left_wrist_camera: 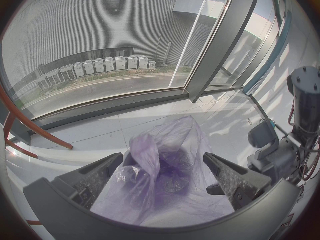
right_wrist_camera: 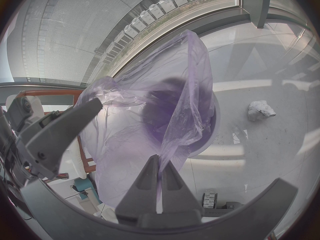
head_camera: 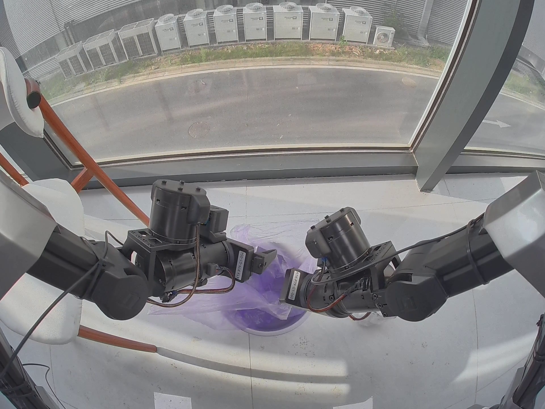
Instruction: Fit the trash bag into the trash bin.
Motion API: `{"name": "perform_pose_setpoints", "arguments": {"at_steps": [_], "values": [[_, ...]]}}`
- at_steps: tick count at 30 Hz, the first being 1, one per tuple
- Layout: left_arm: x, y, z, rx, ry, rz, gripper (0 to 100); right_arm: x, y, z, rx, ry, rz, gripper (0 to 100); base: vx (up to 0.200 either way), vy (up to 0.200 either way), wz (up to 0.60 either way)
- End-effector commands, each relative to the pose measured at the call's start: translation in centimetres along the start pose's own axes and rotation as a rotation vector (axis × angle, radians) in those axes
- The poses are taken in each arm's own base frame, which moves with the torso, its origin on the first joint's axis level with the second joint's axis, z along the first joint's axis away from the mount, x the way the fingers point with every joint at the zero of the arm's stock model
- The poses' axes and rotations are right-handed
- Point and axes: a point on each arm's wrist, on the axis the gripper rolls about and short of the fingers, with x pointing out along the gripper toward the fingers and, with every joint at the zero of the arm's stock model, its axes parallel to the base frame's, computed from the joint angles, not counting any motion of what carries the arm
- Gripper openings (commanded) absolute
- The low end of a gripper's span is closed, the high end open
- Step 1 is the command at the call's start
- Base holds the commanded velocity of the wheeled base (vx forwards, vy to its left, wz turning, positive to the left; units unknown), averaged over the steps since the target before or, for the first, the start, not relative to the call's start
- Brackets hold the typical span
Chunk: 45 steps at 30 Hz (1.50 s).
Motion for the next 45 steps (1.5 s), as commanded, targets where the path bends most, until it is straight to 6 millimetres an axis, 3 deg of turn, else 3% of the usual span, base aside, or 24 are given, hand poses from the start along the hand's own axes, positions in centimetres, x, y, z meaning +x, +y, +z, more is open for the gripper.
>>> {"name": "perform_pose_setpoints", "arguments": {"at_steps": [1,4,5,8,14,18,24,27,32,36,39,42,45], "values": [[0.5,0.2,-0.7,0.0,0.025,0.007,100,-0.4,0.2,0.1,0.001,-0.006,0.009,0,0.0,0.0,0.0],[0.6,0.3,-0.9,0.001,0.034,0.013,100,-0.5,0.1,0.1,0.001,-0.006,0.007,0,0.0,0.0,0.0],[0.7,0.3,-1.1,0.0,0.04,0.015,0,-0.7,0.1,0.0,0.0,-0.007,0.006,0,0.0,0.0,0.0],[1.3,0.6,-1.5,-0.007,0.057,0.021,0,-0.9,-0.4,0.0,-0.019,-0.004,-0.005,0,0.0,0.0,0.0],[2.4,3.2,-0.8,-0.043,0.029,0.086,0,-1.9,-2.5,0.2,-0.113,0.0,-0.034,0,0.0,0.0,0.0],[3.2,4.9,0.8,-0.067,-0.04,0.123,0,-2.2,-6.0,1.4,-0.208,-0.043,-0.037,0,0.0,0.0,0.0],[3.2,3.1,1.0,-0.147,-0.042,0.089,0,-2.6,-9.9,3.2,-0.334,-0.135,0.018,0,0.0,0.0,0.0],[3.2,3.2,0.7,-0.16,-0.038,0.128,0,-2.9,-11.5,4.3,-0.386,-0.161,0.04,0,0.0,0.0,0.0],[3.1,4.7,1.4,-0.213,-0.086,0.25,0,-3.3,-12.3,5.5,-0.428,-0.2,0.077,0,0.0,0.0,0.0],[2.9,5.6,2.6,-0.375,-0.159,0.289,0,-3.4,-12.2,5.5,-0.447,-0.209,0.149,0,0.0,0.0,0.0],[2.8,8.3,1.7,-0.4,-0.145,0.369,0,-2.3,-12.7,5.4,-0.451,-0.208,0.16,0,0.0,0.0,0.0],[3.1,8.7,1.0,-0.388,-0.138,0.381,0,-1.2,-13.0,5.6,-0.455,-0.238,0.174,0,0.0,0.0,0.0],[3.0,8.3,-1.2,-0.384,-0.091,0.378,0,-0.3,-13.7,5.0,-0.454,-0.228,0.172,0,0.0,0.0,0.0]]}}
